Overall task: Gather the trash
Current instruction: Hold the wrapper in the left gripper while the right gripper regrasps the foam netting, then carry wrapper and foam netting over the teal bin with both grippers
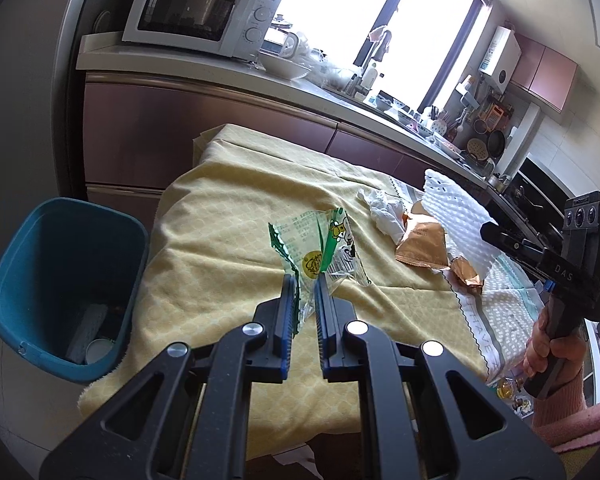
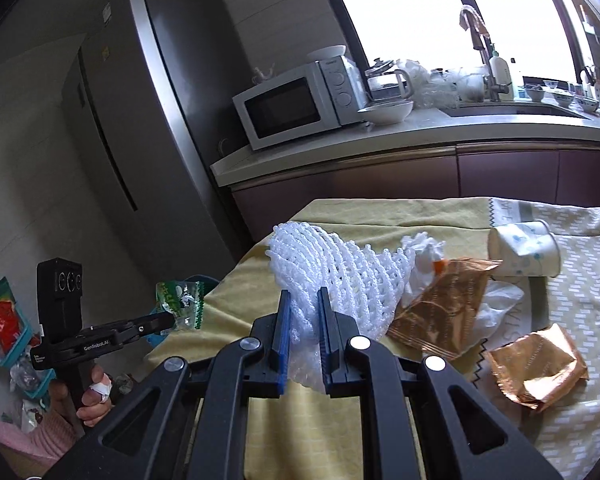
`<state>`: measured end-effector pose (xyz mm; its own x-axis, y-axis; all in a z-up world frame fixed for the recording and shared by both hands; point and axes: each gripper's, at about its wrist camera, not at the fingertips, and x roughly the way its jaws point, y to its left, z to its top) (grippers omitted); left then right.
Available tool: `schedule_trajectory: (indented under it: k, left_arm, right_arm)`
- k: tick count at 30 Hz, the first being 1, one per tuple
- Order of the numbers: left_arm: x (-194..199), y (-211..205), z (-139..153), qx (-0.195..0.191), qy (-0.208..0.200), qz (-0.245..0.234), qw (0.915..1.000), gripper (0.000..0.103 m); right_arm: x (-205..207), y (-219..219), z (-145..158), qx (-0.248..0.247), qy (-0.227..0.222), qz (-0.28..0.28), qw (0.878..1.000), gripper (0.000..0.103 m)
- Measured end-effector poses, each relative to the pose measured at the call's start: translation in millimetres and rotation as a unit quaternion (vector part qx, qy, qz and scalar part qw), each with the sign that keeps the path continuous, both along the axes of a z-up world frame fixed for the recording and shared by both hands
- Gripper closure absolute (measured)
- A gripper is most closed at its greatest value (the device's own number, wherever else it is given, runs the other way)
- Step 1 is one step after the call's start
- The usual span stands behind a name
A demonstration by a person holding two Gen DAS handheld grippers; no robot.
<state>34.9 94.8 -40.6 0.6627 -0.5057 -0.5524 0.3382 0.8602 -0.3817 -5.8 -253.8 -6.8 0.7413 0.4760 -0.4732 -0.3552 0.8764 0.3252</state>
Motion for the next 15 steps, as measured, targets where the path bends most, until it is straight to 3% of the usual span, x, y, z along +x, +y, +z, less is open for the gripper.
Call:
schedule_trajectory:
  k: [15]
  left_arm:
    - [-16,73,8,0.020,-0.010,0.094,0.9953,0.092]
  right_arm:
    - [43,125,-6,-0.016,0.018,0.161,0.987,0.091]
